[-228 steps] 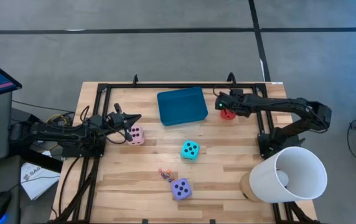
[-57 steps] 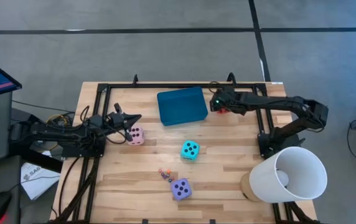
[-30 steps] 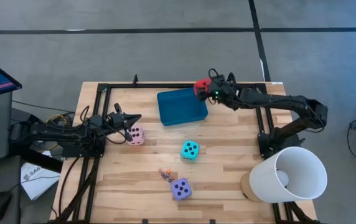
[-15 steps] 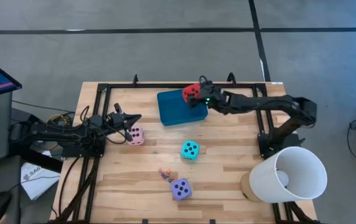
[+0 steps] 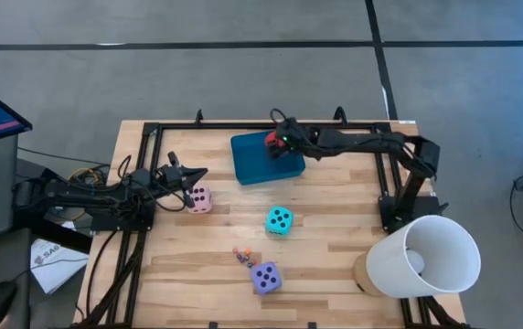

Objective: Pick & Place Dice
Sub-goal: Put the large red dice into the blue bin

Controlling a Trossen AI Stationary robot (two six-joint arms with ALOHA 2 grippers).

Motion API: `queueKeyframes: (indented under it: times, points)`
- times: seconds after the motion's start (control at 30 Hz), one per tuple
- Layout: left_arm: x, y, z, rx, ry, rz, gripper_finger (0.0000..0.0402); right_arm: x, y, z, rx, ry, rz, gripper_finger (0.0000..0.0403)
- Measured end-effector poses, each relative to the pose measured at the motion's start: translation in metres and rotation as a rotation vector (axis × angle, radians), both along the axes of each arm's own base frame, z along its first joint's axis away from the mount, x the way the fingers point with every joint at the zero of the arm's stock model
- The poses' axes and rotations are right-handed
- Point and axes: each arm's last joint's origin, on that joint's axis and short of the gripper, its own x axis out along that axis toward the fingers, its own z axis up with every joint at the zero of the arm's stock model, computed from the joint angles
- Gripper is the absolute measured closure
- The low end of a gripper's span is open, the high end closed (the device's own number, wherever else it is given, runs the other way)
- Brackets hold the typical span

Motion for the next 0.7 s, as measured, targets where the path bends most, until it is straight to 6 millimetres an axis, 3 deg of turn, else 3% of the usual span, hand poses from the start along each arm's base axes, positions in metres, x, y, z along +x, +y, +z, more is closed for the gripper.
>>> queueKeyframes:
  times: [0.7]
  points:
    - [0.0000,0.0000,-0.0001,0.000,0.002,-0.001,0.0396,-0.0031,-0.0030,0.0004,0.016,0.041,-0.011,0.0035]
